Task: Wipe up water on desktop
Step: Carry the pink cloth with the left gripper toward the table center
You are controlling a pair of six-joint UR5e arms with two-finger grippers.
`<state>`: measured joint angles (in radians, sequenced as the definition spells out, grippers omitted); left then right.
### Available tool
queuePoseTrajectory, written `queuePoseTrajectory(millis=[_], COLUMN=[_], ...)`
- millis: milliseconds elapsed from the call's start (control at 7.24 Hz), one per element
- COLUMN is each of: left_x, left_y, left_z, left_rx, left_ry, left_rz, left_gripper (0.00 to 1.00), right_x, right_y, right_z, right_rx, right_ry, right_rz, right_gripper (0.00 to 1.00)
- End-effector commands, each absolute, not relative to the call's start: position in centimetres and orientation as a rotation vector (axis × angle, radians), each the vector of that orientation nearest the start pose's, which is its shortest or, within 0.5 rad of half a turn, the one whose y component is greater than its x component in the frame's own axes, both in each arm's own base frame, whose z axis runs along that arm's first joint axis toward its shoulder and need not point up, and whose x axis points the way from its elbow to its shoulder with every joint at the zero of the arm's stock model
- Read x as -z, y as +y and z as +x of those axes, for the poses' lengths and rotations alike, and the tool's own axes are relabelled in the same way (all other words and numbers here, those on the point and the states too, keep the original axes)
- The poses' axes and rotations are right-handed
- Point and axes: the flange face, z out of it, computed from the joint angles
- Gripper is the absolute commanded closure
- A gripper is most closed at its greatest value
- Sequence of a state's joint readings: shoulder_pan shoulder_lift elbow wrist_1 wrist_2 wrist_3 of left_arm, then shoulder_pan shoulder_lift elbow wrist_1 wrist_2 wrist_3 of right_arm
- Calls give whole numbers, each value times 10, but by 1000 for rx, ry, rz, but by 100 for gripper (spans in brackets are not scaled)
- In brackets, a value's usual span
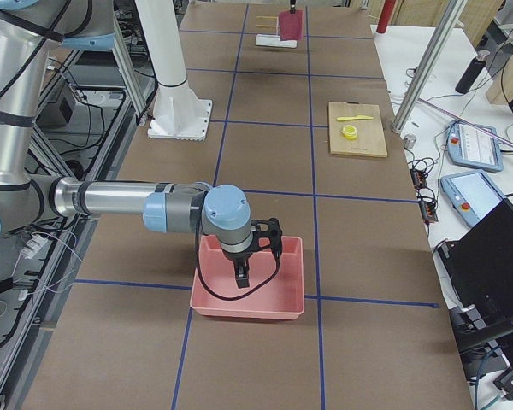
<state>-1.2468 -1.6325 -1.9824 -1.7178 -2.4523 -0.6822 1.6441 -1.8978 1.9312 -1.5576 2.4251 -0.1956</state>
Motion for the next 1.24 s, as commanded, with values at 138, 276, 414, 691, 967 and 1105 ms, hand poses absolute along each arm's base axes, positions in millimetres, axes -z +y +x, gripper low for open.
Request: queuePoseTrajectory(millis=[138, 276, 414, 691, 967, 1105], left_x=[-208, -165, -116, -52, -12, -3], left_y=[-481, -472, -482, -474, -444, -441], left_z=[287, 340, 373, 440, 471, 470], left_rx=[243, 296, 370, 426, 393, 388], left_ry=[1154, 1174, 1196, 1215, 1256, 1273], left_rz=[-49, -96, -110, -124, -163, -159], left_gripper=[100, 100, 100, 100, 100, 100], right_x=[-574, -561, -545, -502, -437, -394], right_y=[-362, -364, -368, -371, -385, -398], right_z=[66, 66, 60, 22, -55, -93], right_rx=[223, 248, 205, 218, 310, 335], right_ry=[-948, -940, -953, -1024, -1155, -1220], right_rz=[298, 368, 395, 466, 498, 479], right_gripper=[0, 0, 0, 0, 0, 0])
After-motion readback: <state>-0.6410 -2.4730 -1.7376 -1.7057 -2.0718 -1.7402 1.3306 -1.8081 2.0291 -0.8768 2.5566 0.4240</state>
